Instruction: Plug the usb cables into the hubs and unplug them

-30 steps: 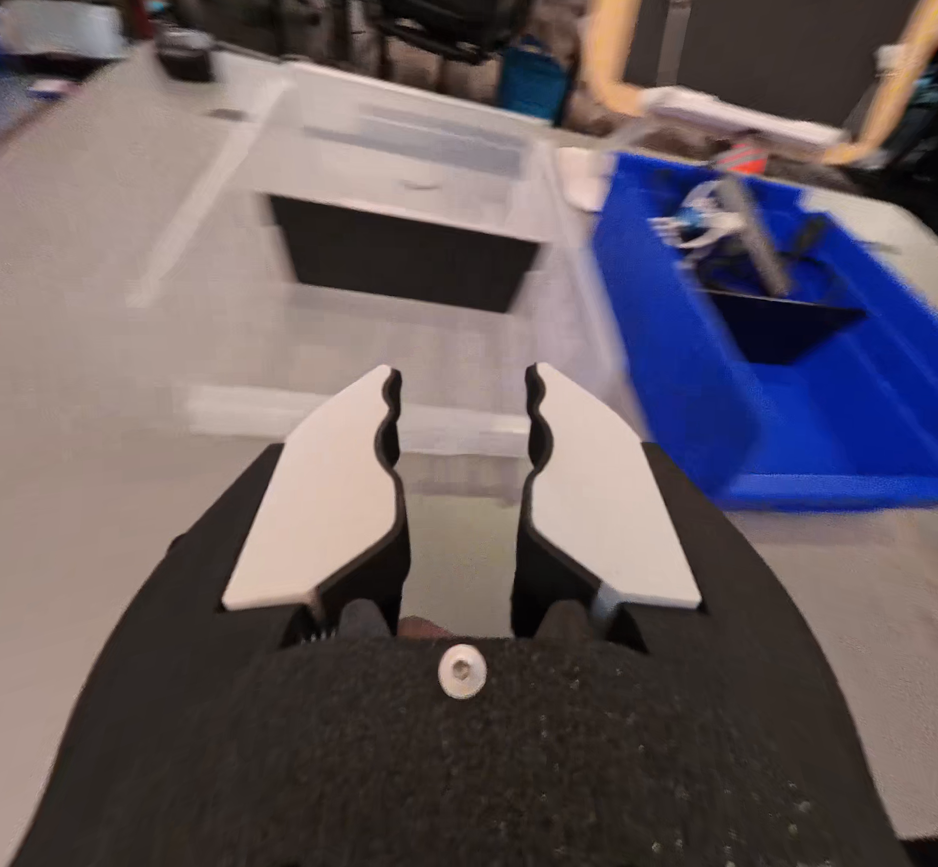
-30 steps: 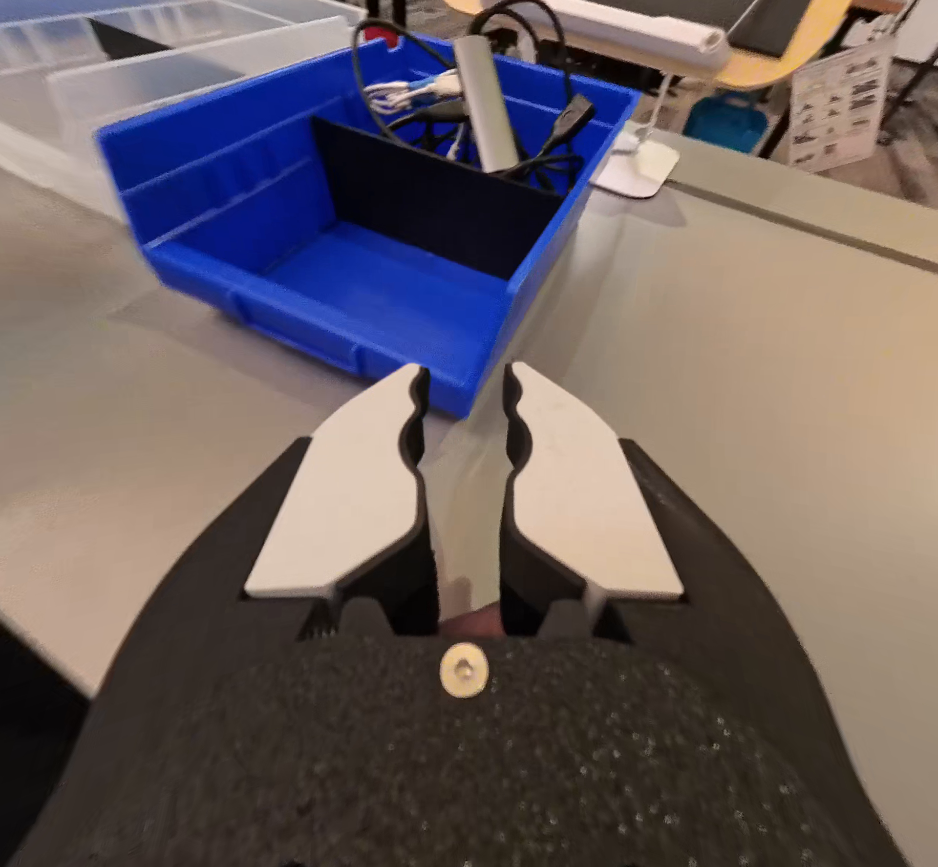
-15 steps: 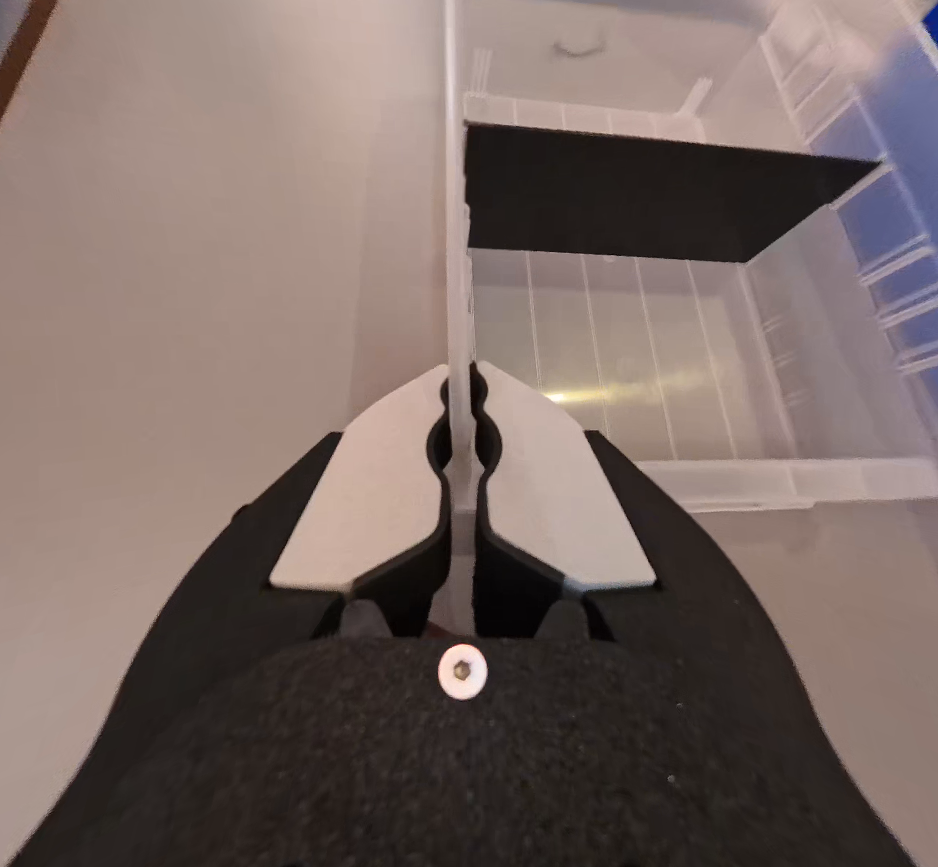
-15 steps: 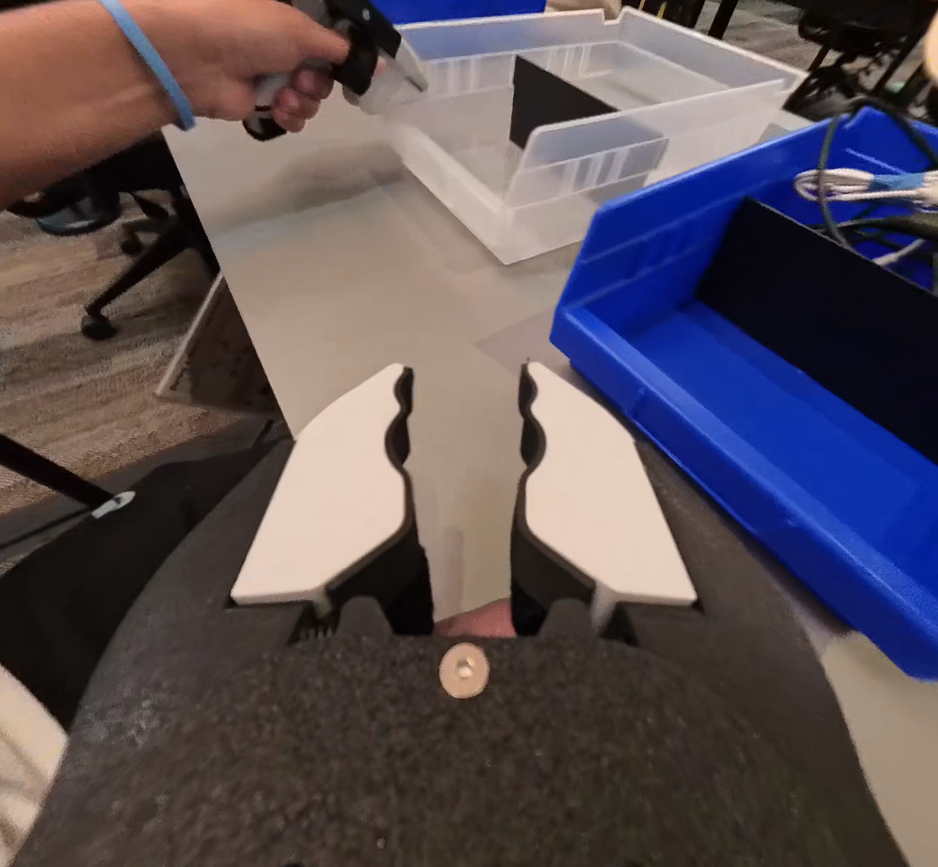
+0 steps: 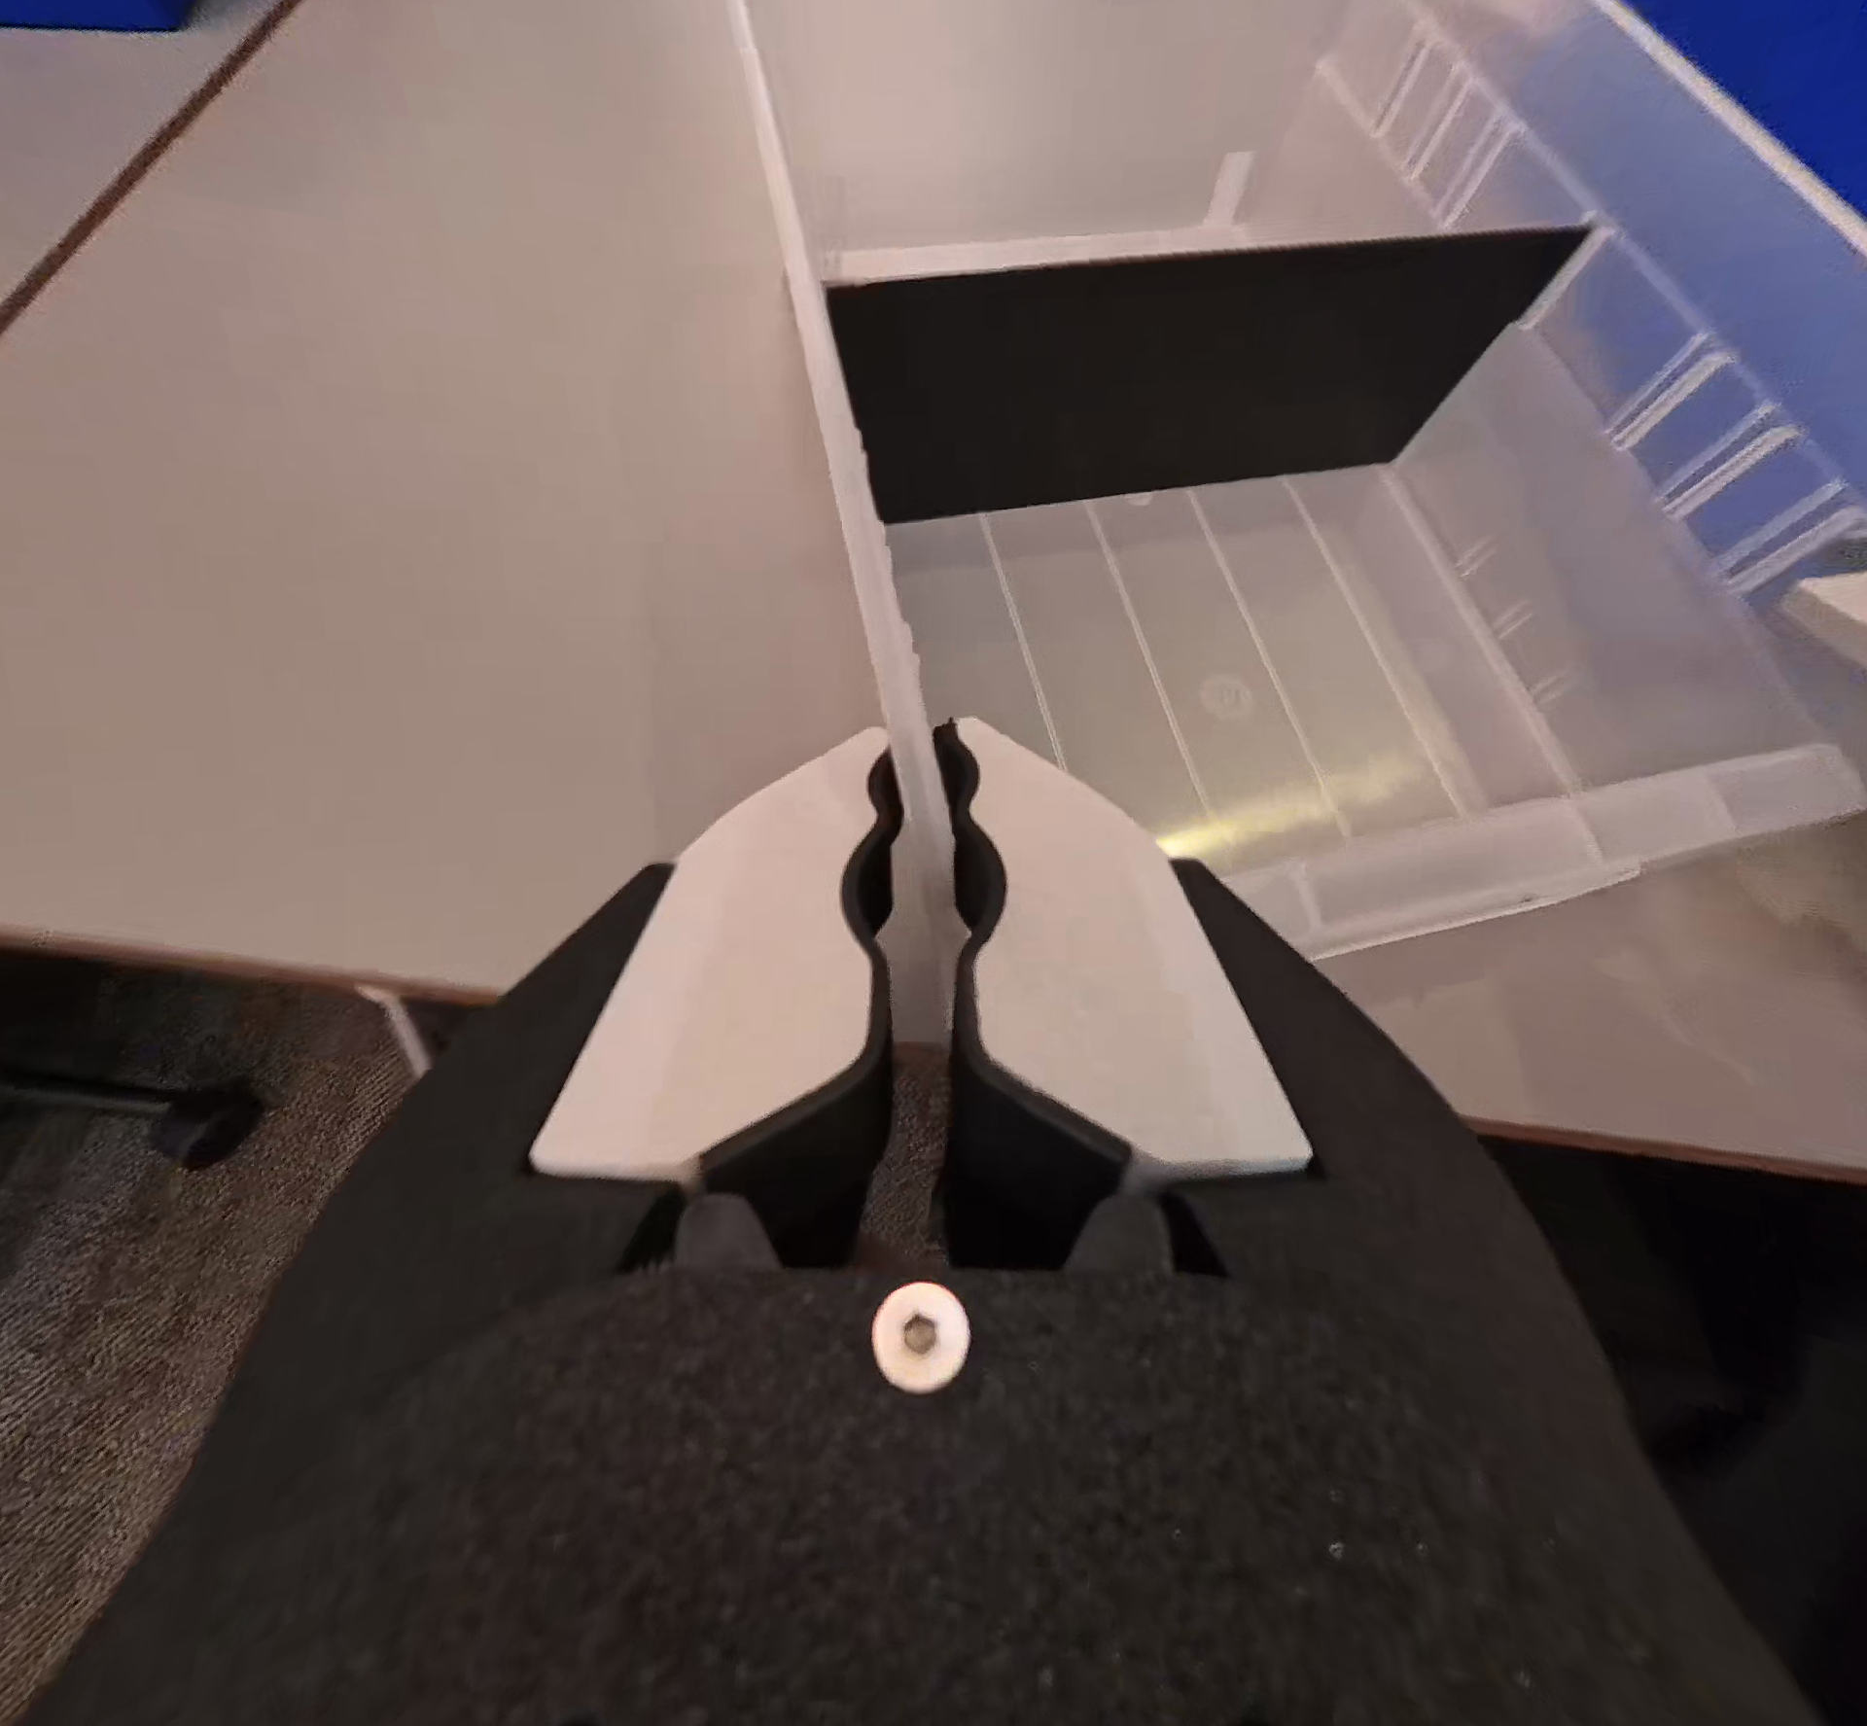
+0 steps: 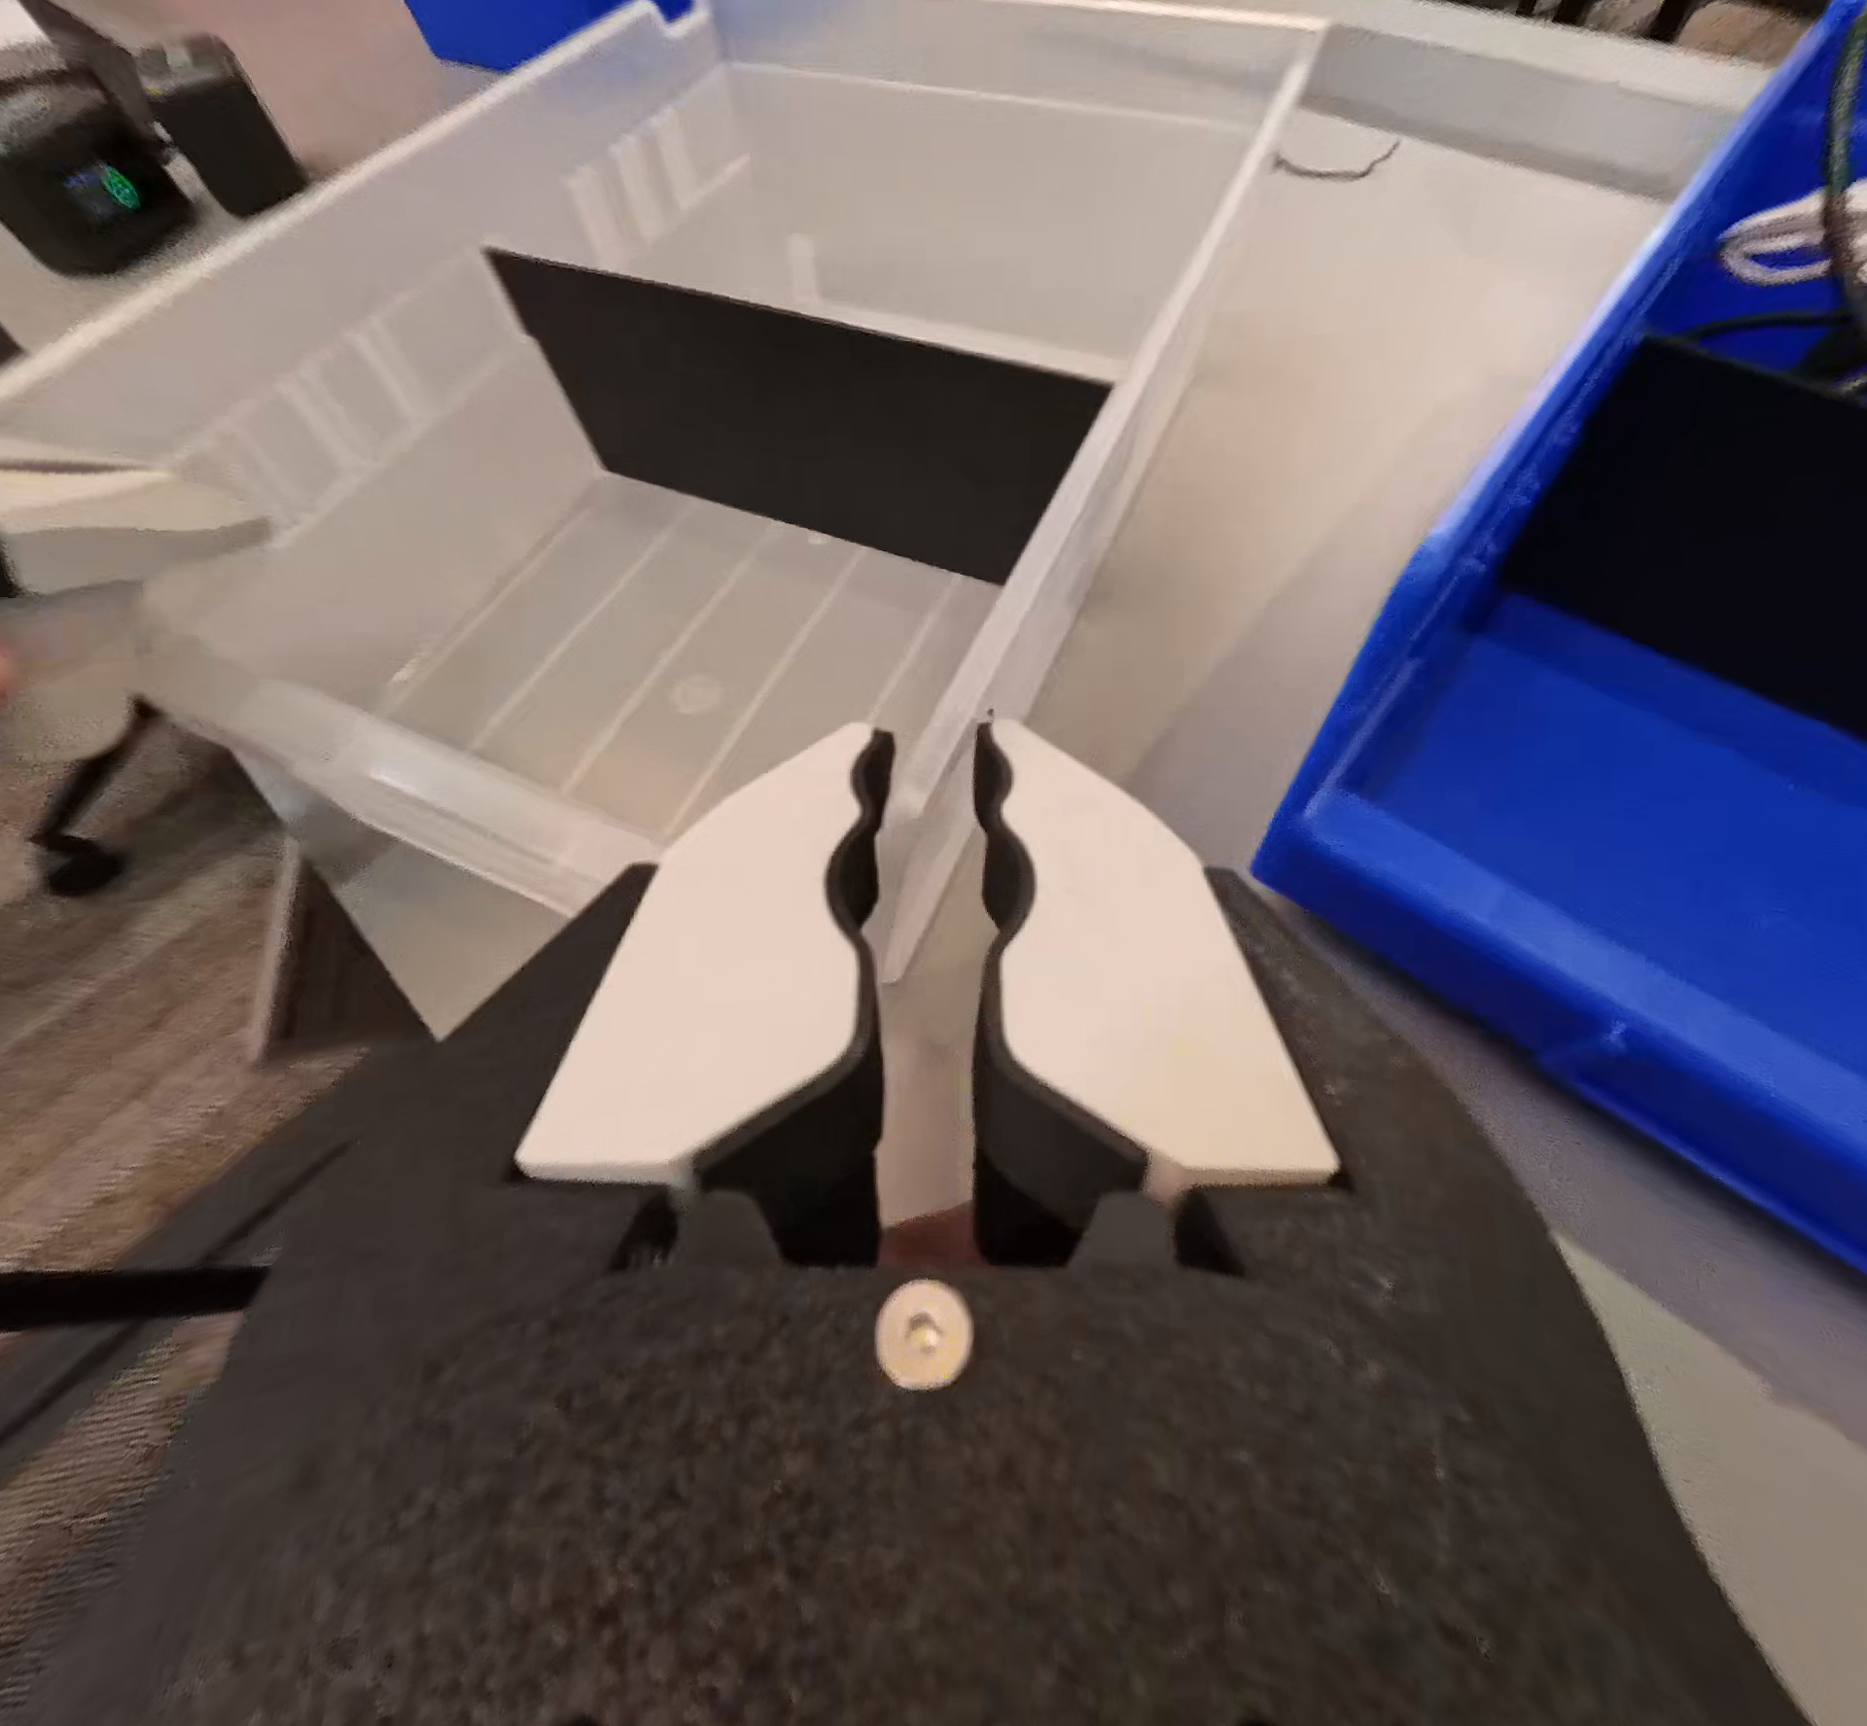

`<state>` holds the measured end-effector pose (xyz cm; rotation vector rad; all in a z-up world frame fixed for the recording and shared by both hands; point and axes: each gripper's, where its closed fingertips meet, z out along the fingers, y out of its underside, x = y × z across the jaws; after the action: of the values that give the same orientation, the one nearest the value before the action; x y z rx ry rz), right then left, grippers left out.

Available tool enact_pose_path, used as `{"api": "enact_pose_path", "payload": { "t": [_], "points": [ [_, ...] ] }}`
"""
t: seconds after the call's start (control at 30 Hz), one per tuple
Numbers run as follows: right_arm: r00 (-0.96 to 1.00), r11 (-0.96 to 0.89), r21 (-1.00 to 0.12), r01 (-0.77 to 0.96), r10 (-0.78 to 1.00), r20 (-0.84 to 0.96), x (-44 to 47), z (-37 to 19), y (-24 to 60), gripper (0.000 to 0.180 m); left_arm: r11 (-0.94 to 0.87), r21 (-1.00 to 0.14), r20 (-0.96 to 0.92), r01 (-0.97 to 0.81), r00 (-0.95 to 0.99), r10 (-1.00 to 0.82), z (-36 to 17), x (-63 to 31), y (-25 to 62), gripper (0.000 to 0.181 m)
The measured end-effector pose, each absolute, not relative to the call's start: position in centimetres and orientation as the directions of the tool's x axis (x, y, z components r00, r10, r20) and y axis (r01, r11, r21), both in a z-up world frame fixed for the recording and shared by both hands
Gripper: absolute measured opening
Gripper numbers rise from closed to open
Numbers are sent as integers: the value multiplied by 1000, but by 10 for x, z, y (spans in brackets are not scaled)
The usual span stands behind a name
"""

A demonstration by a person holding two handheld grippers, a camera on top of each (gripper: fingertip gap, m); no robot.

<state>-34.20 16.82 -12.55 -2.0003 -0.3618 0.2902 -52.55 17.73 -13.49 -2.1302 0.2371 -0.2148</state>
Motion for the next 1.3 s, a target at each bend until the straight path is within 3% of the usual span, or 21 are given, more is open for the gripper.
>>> {"api": "enact_pose_path", "payload": {
  "t": [0.17,0.3,0.47,0.57,0.73,0.9,1.03,1.3],
  "points": [
    [944,-297,-931,212,310,116,-325,-93,158,7,-451,-890,19,-73,980,-196,-111,-512,150,4],
    [963,-132,-970,206,206,176,-283,-25,154,5,-261,-961,-32,-91,974,-225,-48,-469,152,5],
    [973,-2,-973,232,-19,232,-182,73,137,5,-103,-993,-11,-55,924,-383,36,-360,178,4],
    [952,-2,-975,221,-218,216,-89,93,115,4,-59,-996,-30,-68,868,-496,64,-260,185,4],
    [905,-71,-997,6,-423,36,77,44,78,4,-70,-980,-102,-188,767,-633,41,-88,171,3],
    [846,-177,-981,-76,-533,31,182,-20,47,4,-151,-951,-90,-270,708,-701,-23,24,160,3],
    [868,-230,-963,-140,-497,-7,215,-66,44,3,-208,-932,-77,-297,723,-686,-65,50,149,3],
    [916,-328,-935,-138,-401,6,229,-100,77,3,-297,-905,-37,-304,752,-658,-117,51,155,6]
  ]
}}
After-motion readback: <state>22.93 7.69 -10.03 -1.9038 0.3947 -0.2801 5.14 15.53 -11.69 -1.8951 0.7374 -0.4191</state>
